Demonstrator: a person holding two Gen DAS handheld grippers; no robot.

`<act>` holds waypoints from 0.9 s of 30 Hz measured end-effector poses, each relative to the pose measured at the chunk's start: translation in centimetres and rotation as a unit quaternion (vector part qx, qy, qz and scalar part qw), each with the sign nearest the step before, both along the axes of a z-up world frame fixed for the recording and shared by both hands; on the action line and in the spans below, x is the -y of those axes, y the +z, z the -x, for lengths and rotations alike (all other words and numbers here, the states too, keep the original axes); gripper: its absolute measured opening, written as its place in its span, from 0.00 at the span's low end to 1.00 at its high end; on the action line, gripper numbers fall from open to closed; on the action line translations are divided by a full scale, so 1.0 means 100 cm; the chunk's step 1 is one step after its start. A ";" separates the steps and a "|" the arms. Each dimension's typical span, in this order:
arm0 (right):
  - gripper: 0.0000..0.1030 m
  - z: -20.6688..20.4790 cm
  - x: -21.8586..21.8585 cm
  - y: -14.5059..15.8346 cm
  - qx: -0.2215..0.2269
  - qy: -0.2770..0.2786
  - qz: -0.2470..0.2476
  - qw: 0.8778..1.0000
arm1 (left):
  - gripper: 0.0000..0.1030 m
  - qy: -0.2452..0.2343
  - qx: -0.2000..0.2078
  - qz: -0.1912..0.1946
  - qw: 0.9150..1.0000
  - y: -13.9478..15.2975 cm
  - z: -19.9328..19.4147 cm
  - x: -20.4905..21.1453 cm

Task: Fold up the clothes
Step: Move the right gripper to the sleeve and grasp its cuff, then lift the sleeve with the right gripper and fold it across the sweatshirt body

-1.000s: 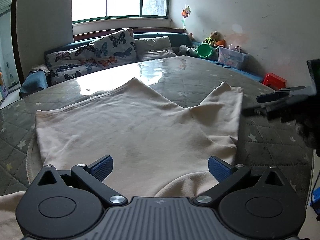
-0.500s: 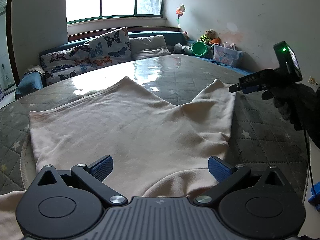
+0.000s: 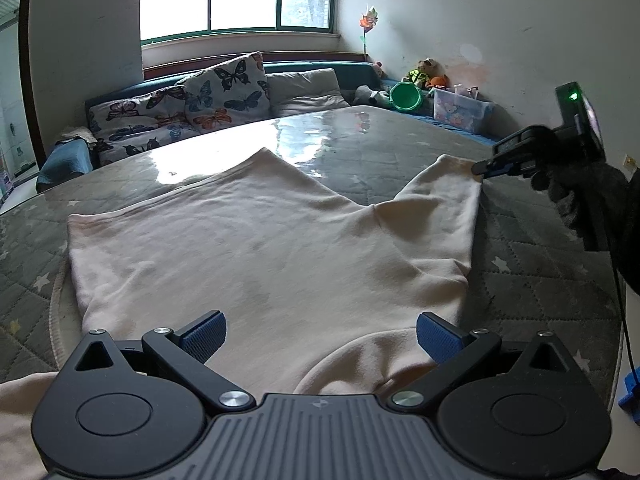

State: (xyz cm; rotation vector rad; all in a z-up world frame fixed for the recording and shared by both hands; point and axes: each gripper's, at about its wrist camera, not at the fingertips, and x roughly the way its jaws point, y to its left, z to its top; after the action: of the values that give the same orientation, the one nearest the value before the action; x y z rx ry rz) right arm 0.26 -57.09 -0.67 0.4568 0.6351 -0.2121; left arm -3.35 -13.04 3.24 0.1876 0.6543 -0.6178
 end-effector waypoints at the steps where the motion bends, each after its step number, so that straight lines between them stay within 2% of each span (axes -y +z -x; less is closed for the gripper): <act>1: 0.09 0.004 0.001 0.003 0.008 0.002 -0.011 1.000 | 1.00 0.002 0.000 0.000 1.000 0.000 0.000 -0.001; 10: 0.09 0.031 -0.032 0.043 0.080 0.073 -0.066 0.992 | 1.00 0.018 0.001 0.005 1.000 0.003 0.004 -0.015; 13: 0.09 0.038 -0.051 0.058 0.101 0.103 -0.071 0.987 | 1.00 0.024 0.003 0.007 1.000 0.004 0.008 -0.023; 15: 0.09 0.041 -0.059 0.066 0.111 0.111 -0.051 0.986 | 1.00 0.029 0.002 0.008 1.000 0.004 0.010 -0.028; 20: 0.12 0.034 -0.044 0.061 0.083 0.074 -0.012 0.994 | 1.00 0.034 0.005 0.010 0.999 0.005 0.014 -0.036; 25: 0.34 0.024 -0.020 0.033 0.026 0.023 0.025 0.999 | 1.00 0.038 0.003 0.013 0.999 0.004 0.012 -0.038; 27: 0.36 0.021 -0.012 0.021 0.008 0.004 0.025 1.000 | 1.00 0.037 0.001 0.012 0.999 0.003 0.011 -0.036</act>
State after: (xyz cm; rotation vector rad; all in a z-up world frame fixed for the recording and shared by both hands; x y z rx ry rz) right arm -1.83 -55.92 1.46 0.4082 0.6144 -0.2168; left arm -4.47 -9.44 3.59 0.1421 0.6481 -0.5541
